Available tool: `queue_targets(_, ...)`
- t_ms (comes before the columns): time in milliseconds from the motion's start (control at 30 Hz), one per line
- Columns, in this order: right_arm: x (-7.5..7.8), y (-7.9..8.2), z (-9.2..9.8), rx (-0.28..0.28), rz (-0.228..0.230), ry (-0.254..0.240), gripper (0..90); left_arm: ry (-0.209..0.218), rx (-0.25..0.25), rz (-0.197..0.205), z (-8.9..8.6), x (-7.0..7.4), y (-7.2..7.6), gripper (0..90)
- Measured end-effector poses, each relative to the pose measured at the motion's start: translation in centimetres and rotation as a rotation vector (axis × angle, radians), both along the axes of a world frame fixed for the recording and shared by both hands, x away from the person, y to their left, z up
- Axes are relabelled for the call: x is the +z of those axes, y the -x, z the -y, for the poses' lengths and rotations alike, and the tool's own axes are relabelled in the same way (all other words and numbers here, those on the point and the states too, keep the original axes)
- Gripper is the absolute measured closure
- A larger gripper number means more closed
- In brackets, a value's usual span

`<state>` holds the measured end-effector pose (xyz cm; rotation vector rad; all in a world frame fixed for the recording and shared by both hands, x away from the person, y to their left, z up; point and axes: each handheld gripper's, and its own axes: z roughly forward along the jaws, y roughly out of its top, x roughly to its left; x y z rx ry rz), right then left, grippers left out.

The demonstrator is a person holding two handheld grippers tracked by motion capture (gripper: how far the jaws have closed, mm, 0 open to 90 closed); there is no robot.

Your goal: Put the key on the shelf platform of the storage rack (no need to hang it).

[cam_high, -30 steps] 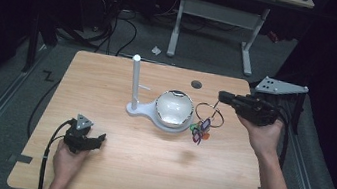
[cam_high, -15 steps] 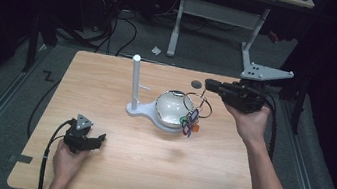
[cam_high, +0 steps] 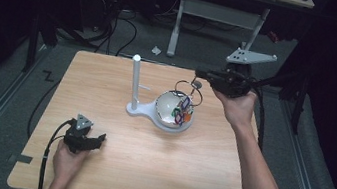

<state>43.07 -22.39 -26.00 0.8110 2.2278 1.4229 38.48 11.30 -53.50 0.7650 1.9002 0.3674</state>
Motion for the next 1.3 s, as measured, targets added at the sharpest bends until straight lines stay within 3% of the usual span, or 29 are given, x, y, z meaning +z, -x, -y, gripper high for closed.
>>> queue_targets(300, -0.9, -1.7, -0.6, -0.034, -0.025, 0.005, 89.7, -0.01, -0.007, 0.006, -0.1, 0.0, 0.0, 28.9)
queue_targets(400, -1.3, -2.2, -0.7, -0.047, -0.032, 0.008, 89.6, 0.012, 0.007, -0.006, 0.1, 0.1, 0.0, 28.9)
queue_targets(500, -1.8, -2.6, -0.9, -0.058, -0.038, 0.02, 89.6, 0.014, 0.013, -0.006, 0.1, 0.1, 0.0, 28.9)
queue_targets(567, -2.3, -2.9, -1.0, -0.065, -0.05, 0.023, 89.6, -0.006, -0.002, 0.003, -0.1, 0.0, 0.0, 28.9)
queue_targets(600, -2.8, -3.2, -1.1, -0.071, -0.062, 0.028, 89.6, 0.009, 0.011, -0.004, 0.1, 0.0, 0.0, 28.9)
queue_targets(1067, -6.0, -3.8, -1.8, -0.066, -0.11, 0.068, 89.5, 0.007, 0.003, -0.003, 0.0, 0.0, 0.0, 28.9)
queue_targets(1100, -6.4, -3.9, -2.0, -0.064, -0.111, 0.089, 89.5, 0.005, 0.001, -0.002, 0.0, 0.0, 0.0, 29.0)
queue_targets(1300, -7.2, -4.0, -2.2, -0.059, -0.126, 0.097, 89.5, 0.001, 0.0, 0.001, 0.0, 0.0, 0.0, 29.0)
